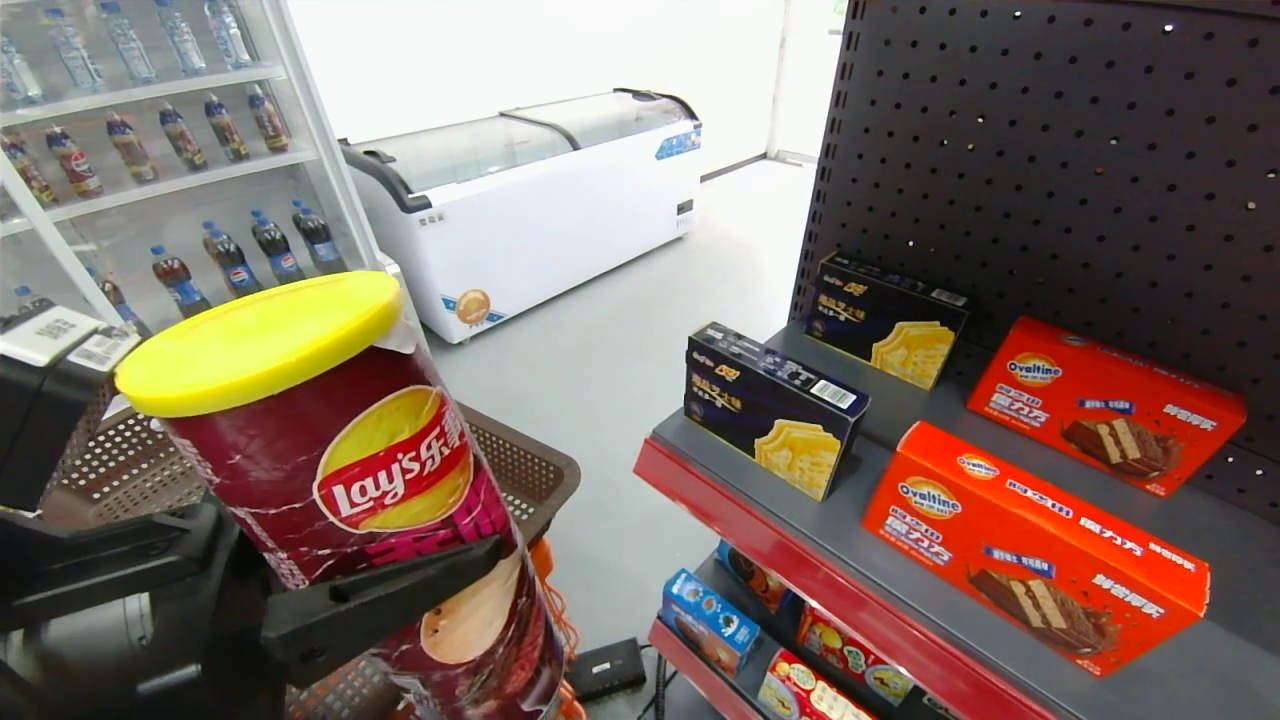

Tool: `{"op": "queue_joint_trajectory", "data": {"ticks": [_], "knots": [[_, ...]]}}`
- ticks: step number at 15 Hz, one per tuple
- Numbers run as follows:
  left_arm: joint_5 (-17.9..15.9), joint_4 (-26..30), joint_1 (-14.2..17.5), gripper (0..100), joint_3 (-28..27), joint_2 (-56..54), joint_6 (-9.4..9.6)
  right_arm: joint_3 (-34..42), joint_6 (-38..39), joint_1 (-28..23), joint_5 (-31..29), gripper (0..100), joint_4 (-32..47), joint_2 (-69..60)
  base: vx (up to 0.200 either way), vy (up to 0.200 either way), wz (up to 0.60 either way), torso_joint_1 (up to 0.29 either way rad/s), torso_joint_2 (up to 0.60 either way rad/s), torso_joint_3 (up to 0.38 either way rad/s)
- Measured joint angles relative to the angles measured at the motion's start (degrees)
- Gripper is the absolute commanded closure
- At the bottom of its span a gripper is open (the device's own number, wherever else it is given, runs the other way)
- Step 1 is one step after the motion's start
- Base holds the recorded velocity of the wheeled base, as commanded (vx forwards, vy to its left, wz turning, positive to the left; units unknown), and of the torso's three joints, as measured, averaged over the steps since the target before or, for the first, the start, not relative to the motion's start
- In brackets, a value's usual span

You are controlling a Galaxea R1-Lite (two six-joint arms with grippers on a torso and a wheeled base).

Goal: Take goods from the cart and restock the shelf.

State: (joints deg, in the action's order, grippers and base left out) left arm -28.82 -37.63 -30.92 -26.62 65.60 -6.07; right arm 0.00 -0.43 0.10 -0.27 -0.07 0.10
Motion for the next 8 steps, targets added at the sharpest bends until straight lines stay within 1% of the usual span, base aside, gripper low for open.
{"op": "queue_joint_trajectory", "data": {"ticks": [3,7,8], "knots": [[0.0,0.0,-2.9,100,0.0,0.0,0.05,0.0,0.0,0.0,0.0,0,0.0,0.0,0.000,0.000,0.00,0.000,0.00,0.000],[-0.1,0.0,-3.8,100,0.1,0.1,0.02,0.0,0.0,-0.1,0.0,0,0.0,0.0,0.000,0.000,0.00,0.000,0.00,0.000],[-0.1,0.0,-3.9,100,0.1,0.1,0.05,0.0,0.0,0.0,0.0,0,0.0,0.0,0.000,0.000,-0.60,0.002,0.01,0.012]]}}
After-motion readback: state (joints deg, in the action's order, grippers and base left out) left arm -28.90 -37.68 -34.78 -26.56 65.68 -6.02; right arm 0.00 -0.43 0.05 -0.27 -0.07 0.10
